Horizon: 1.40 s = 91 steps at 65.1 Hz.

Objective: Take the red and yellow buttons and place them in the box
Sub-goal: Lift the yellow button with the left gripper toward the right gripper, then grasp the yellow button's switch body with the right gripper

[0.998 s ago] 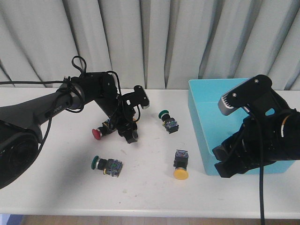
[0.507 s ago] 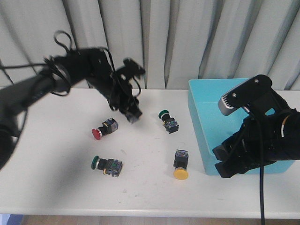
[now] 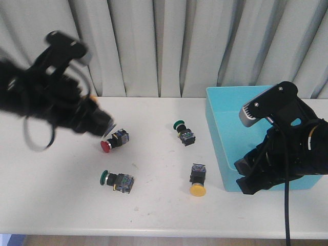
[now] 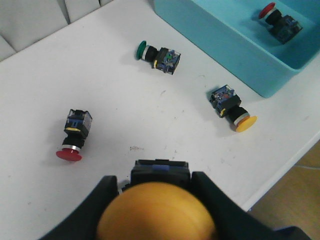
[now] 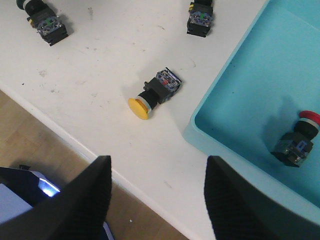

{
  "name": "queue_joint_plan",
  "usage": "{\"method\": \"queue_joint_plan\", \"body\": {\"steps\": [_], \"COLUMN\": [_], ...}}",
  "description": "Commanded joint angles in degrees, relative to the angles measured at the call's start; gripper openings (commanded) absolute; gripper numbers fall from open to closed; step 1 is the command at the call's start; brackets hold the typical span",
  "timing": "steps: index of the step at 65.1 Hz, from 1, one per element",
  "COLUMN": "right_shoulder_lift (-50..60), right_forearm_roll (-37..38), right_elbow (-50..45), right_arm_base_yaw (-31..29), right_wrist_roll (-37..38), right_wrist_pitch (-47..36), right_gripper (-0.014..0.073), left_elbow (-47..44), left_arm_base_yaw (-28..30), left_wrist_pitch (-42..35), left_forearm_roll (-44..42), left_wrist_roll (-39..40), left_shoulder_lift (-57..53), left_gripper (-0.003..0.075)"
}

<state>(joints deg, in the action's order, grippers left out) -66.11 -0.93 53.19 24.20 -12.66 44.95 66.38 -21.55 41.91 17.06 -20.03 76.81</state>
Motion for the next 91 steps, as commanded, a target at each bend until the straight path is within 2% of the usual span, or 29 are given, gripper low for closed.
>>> {"method": "queue_joint_plan", "body": {"steps": [1, 9, 15, 22, 29, 41, 47, 54, 59, 74, 91], "right_shoulder_lift": [1.2, 1.2, 1.2, 1.2, 1.2, 0.6, -0.6, -2.3, -3.6, -5.8, -6.0], "right_forearm_roll": [0.4, 0.3, 0.1, -1.0, -3.4, -13.0, -16.8, -21.2, -24.2, -36.4, -42.8], "right_elbow": [1.5, 1.5, 1.5, 1.5, 1.5, 1.5, 1.5, 1.5, 1.5, 1.5, 1.5], "right_arm_base_yaw": [0.0, 0.0, 0.0, 0.0, 0.0, 0.0, 0.1, 0.1, 0.1, 0.1, 0.1], "right_wrist_roll": [-0.6, -0.3, -0.3, -1.7, -6.3, -19.0, -25.6, -32.7, -39.1, -56.3, -65.9], "right_wrist_pitch": [-1.8, -1.2, -1.2, -1.2, -1.5, -2.2, -1.9, -1.8, -1.8, -3.0, -6.5], "right_gripper": [0.0401, 0.0401, 0.0401, 0.0402, 0.0412, 0.0478, 0.0506, 0.0510, 0.0510, 0.0507, 0.0489], "left_elbow": [-7.2, -14.7, -17.0, -17.0, -17.0, -17.0, -17.0, -17.0, -17.0, -17.0, -17.0], "left_arm_base_yaw": [-0.1, -0.1, -0.1, -0.9, -2.0, -3.6, -3.7, -3.7, -3.7, -3.7, -3.7], "left_wrist_pitch": [-8.5, -13.4, -13.9, -13.0, -13.6, -10.1, -6.4, -1.6, 1.2, 3.5, 4.8], "left_forearm_roll": [3.0, 4.9, 8.3, 15.8, 29.1, 55.3, 66.5, 74.2, 77.6, 82.3, 82.4], "left_wrist_roll": [0.4, 0.4, -0.1, -5.6, -16.2, -34.1, -40.4, -43.3, -43.6, -43.6, -43.4], "left_shoulder_lift": [-8.7, -14.0, -14.8, -13.1, -10.0, -3.6, -0.8, 1.7, 3.1, 4.7, 4.8], "left_gripper": [0.0209, 0.0209, 0.0209, 0.0209, 0.0209, 0.0209, 0.0209, 0.0209, 0.0209, 0.0209, 0.0209]}}
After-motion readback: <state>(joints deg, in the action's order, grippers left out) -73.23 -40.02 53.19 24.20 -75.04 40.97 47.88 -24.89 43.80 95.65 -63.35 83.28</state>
